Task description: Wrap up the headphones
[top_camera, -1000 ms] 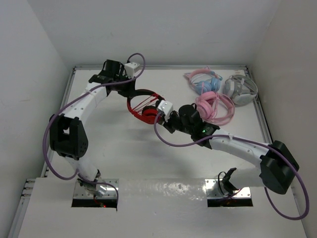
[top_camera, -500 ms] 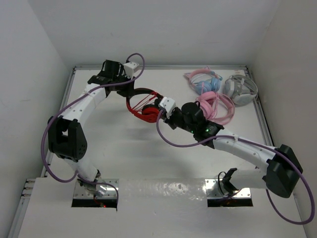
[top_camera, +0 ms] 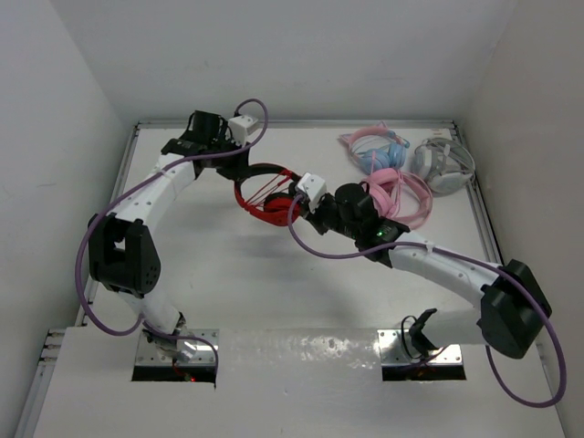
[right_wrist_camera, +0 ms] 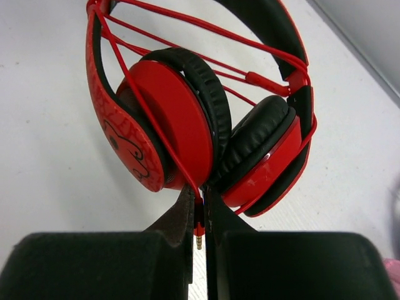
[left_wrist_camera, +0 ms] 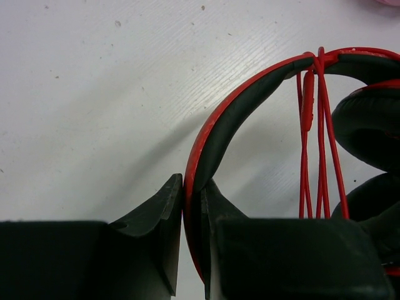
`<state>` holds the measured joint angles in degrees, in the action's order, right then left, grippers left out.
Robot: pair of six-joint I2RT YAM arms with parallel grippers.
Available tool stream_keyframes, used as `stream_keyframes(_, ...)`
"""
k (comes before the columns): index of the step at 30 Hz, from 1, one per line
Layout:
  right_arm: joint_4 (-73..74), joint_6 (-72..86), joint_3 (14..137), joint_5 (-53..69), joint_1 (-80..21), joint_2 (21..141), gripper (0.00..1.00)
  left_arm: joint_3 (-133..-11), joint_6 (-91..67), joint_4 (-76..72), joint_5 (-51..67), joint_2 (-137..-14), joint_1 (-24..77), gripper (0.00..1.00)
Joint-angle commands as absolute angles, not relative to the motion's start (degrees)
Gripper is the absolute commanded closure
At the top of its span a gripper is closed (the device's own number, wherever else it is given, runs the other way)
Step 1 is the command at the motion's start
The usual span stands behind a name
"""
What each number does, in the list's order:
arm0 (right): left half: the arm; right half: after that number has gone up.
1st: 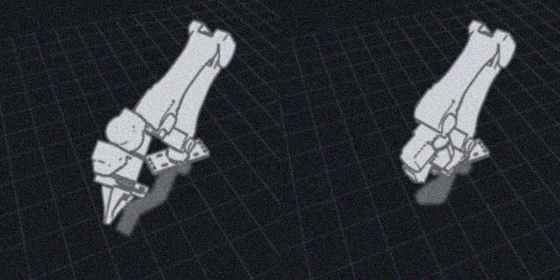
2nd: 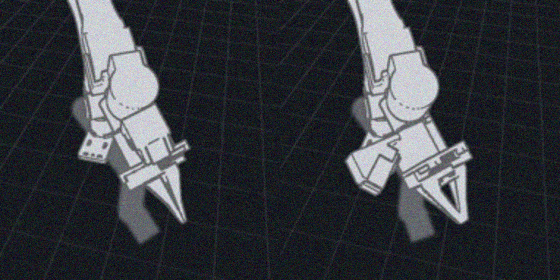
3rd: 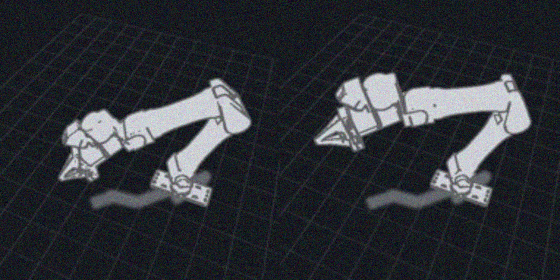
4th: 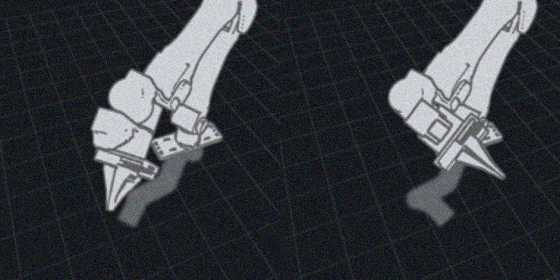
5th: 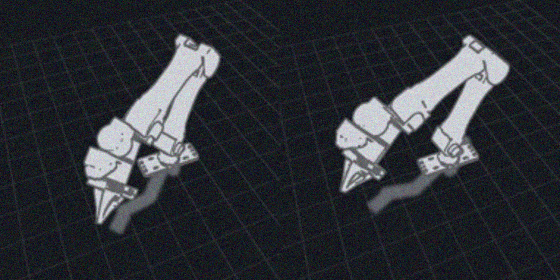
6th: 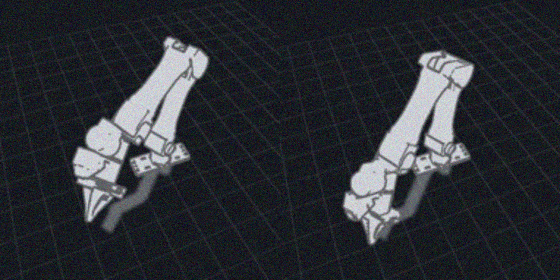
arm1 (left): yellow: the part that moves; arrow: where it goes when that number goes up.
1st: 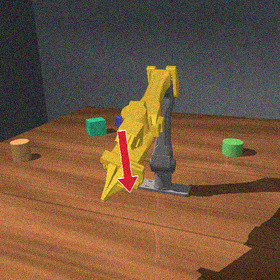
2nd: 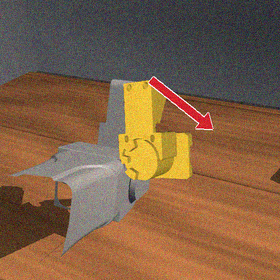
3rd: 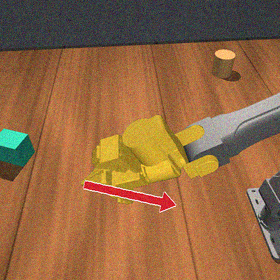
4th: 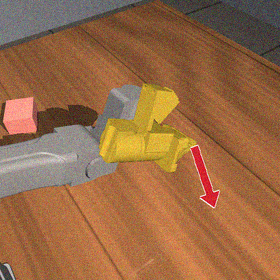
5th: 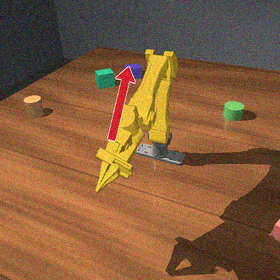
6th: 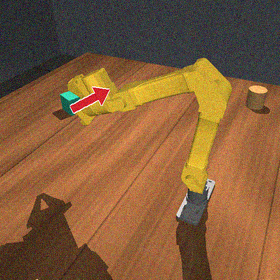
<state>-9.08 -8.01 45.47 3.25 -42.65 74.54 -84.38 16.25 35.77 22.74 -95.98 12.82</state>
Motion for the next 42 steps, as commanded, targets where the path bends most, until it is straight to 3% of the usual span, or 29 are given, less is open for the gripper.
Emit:
stream_keyframes(1, -9.6, -6.5, 45.9, 2.2, -40.5, 75.9, 1.0, -87.9, 17.8, 36.6, 31.1, -92.5, 12.0, 1.0)
stream_keyframes(5, -14.5, -3.5, 42.3, 7.4, -40.5, 76.3, 1.0, -88.9, 13.9, 35.6, 37.7, -92.5, 11.4, 1.0)
stream_keyframes(9, -28.8, 5.0, 34.1, 12.9, -41.1, 72.0, 1.0, -90.7, 7.6, 31.6, 45.2, -92.9, 10.6, 1.0)
stream_keyframes(15, -40.3, 6.6, 26.0, 10.5, -41.9, 69.2, 0.97, -93.2, 1.7, 28.7, 48.5, -95.0, 9.8, 1.0)
stream_keyframes(22, -46.3, 7.4, 26.1, 10.6, -42.0, 72.0, 0.93, -91.0, 0.5, 27.8, 49.9, -94.7, 9.8, 1.0)
stream_keyframes(26, -48.2, 8.7, 27.3, 12.7, -42.0, 76.5, 0.68, -91.3, 0.5, 27.6, 51.2, -94.2, 9.8, 1.0)
stream_keyframes(29, -49.4, 9.1, 25.9, 11.0, -42.0, 75.1, 0.53, -91.1, 1.7, 29.1, 45.4, -93.8, 9.8, 1.0)
stream_keyframes(32, -47.2, 7.0, 24.3, 8.9, -42.0, 72.3, 0.49, -89.4, 3.7, 29.5, 40.8, -93.5, 9.1, 1.0)
stream_keyframes(35, -41.4, 4.2, 23.5, 6.9, -42.0, 68.7, 0.39, -87.7, 2.5, 28.7, 38.4, -93.8, 6.6, 1.0)
stream_keyframes(38, -34.7, 1.7, 22.2, 4.8, -42.0, 66.3, 0.2, -86.1, 0.7, 25.3, 34.2, -94.2, 2.6, 1.0)
stream_keyframes(40, -30.2, 1.1, 21.0, 2.6, -42.0, 64.4, 0.01, -84.6, 0.5, 23.6, 31.9, -94.8, -0.9, 1.0)
stream_keyframes(42, -26.1, 0.5, 20.6, 1.1, -41.8, 62.8, 0.01, -84.2, 0.5, 22.8, 30.2, -96.0, -3.8, 1.0)
